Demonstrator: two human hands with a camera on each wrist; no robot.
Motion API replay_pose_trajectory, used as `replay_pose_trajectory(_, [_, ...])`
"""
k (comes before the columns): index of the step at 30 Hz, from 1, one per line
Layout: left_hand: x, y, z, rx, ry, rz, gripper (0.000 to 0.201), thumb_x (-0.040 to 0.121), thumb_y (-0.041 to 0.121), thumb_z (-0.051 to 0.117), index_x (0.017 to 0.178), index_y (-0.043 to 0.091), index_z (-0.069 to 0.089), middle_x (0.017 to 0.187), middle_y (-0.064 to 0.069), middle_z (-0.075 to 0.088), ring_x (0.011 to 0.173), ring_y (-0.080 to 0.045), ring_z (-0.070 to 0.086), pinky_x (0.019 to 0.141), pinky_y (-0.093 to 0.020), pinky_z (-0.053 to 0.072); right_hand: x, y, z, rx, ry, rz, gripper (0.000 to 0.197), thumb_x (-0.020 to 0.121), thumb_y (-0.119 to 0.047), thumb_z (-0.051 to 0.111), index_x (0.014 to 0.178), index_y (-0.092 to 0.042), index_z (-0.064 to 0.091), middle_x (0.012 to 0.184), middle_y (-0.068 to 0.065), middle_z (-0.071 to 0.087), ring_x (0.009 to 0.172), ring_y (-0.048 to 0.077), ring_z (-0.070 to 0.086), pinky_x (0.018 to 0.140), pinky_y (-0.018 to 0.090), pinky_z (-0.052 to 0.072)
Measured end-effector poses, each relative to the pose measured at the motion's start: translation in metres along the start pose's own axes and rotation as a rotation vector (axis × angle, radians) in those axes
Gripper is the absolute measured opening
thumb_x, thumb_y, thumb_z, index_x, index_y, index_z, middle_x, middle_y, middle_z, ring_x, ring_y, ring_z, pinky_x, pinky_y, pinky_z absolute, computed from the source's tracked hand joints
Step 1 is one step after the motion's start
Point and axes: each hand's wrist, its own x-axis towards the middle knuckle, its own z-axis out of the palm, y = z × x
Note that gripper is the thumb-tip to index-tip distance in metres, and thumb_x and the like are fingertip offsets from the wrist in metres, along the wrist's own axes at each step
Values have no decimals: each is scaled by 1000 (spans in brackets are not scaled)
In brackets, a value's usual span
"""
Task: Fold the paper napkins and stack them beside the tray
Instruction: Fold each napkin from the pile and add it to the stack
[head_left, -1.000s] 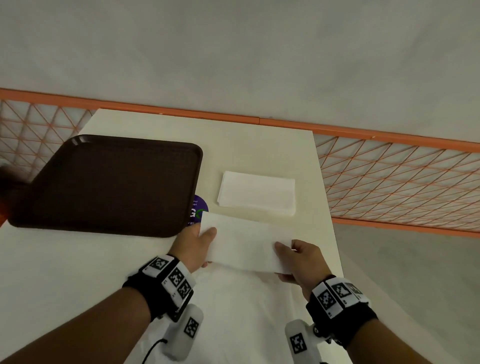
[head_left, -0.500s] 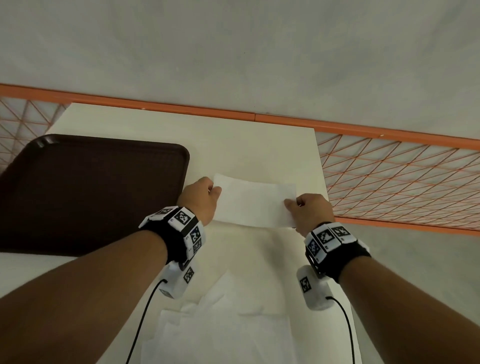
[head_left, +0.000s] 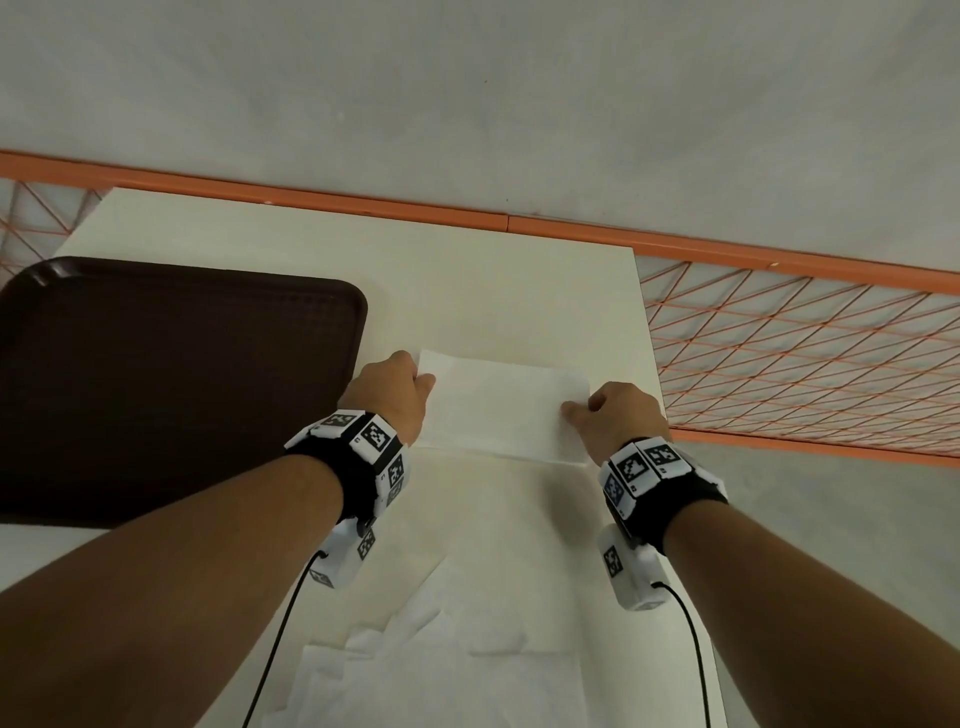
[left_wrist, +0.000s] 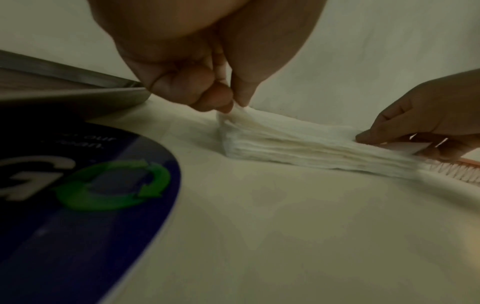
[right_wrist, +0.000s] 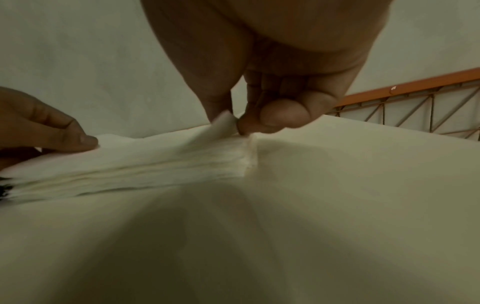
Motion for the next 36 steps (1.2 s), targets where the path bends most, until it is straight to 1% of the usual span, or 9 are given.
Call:
replay_pose_trajectory(5, [-6,-5,-11,-52,-3,-53,37,96,45,46,114,14,52,106,-11,62,95,-33,61,70,-35,44,-12,1,-6,-7,27,7,48,87,-52,61,120,-19,53,113,5,63,100,27,61,81,35,48])
replay_pose_trajectory(12, [-57,-11,-29,-67,-182,236,24,90,46,56,94,23,63,87,4,65,85,-19,63,79,-36,53,-77,3,5,57,-60,-203,21,86,-45,63,91,-25,62,87,-4,65,82,19,62,75,30,51])
replay_pose_trajectory(15, [-96,-20,-29,-24,-292,300,20,88,44,60,92,24,64,85,8,63,83,-14,63,79,-33,54,-121,14,15,-22,-172,-325,16,85,-41,65,92,-27,65,86,-7,65,80,15,60,71,23,45])
replay_pose_trajectory(19, [-149,-39,-15,117,-485,344,27,86,44,63,106,26,62,103,6,62,94,-14,60,87,-32,50,-182,40,40,-204,-392,-375,30,84,-47,63,105,-27,65,102,-7,67,96,17,61,81,26,48])
replay_pose_trajectory(22, [-180,-50,-2,175,-576,351,41,87,43,62,123,25,54,123,5,55,111,-15,54,96,-32,45,-213,51,54,-248,-468,-355,30,83,-53,60,98,-27,57,100,-6,62,90,17,58,75,28,46])
replay_pose_trajectory(24, [-195,-53,5,178,-549,350,48,87,43,62,130,25,49,129,6,49,117,-16,51,98,-32,44,-223,53,58,-259,-446,-350,33,83,-54,60,99,-27,51,100,-6,58,88,17,54,73,28,44])
replay_pose_trajectory(27, [-208,-54,11,158,-496,318,56,84,43,66,133,26,44,130,5,45,120,-17,48,98,-36,45,-225,54,64,-231,-436,-317,39,84,-49,62,113,-26,50,109,-5,61,97,18,59,82,29,49])
replay_pose_trajectory(32, [-219,-55,16,149,-408,325,65,84,41,67,139,26,34,138,4,34,125,-18,39,96,-36,46,-220,57,69,-88,-406,-282,13,84,-35,63,91,-29,54,99,-7,62,89,15,59,72,22,46])
replay_pose_trajectory(36, [-221,-57,11,146,-398,516,74,88,33,65,148,27,22,157,6,14,142,-17,19,113,-35,29,-229,64,70,-87,-423,-450,8,89,-23,56,89,-30,59,90,-11,59,86,12,57,73,18,42])
